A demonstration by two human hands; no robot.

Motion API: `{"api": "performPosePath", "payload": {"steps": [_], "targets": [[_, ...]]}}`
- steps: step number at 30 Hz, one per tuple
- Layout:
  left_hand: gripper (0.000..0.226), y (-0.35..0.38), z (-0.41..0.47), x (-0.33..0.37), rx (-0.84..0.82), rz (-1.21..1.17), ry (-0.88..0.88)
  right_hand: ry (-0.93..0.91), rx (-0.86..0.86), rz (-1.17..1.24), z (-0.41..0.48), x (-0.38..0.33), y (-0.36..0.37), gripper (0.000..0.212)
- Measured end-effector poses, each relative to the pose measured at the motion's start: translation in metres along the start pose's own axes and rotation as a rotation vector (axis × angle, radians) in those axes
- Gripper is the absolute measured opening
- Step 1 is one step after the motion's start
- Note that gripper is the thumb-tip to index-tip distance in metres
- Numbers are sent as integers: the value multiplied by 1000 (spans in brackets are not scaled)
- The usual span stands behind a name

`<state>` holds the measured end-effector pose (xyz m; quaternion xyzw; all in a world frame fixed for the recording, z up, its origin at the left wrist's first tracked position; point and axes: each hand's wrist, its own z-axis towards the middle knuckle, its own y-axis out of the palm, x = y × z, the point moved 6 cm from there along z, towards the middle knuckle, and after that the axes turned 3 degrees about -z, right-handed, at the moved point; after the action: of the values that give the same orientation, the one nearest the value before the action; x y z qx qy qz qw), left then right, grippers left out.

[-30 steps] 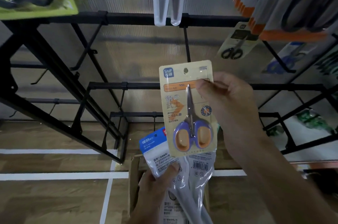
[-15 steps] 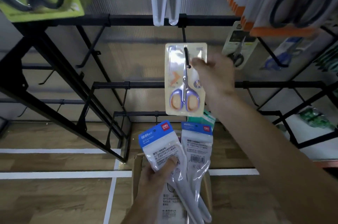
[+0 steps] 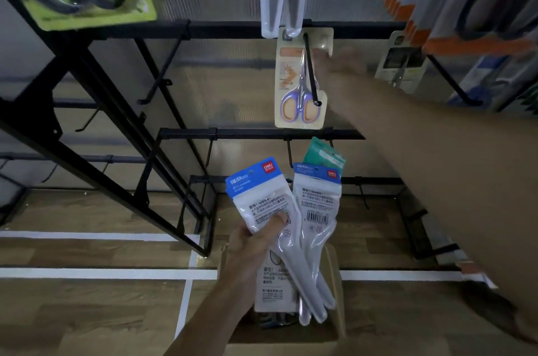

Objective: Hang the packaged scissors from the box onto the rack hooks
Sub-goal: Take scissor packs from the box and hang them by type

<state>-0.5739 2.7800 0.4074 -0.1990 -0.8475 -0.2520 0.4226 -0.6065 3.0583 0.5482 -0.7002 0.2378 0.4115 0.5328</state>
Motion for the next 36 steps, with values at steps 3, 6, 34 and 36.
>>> {"api": "performPosePath", "payload": {"steps": [3, 6, 34, 36], "targets": [[21, 2, 3, -1, -31, -7, 6, -19, 35, -98, -2, 3, -1, 36], [35, 0, 4, 0, -20, -6, 17, -81, 31, -169, -27, 33, 5, 49], [58, -4, -2, 0, 49, -68, 45, 154, -81, 354, -148, 153, -46, 20], [53, -6, -3, 0, 57, -81, 60, 142, -115, 397, -150, 153, -49, 20]]}}
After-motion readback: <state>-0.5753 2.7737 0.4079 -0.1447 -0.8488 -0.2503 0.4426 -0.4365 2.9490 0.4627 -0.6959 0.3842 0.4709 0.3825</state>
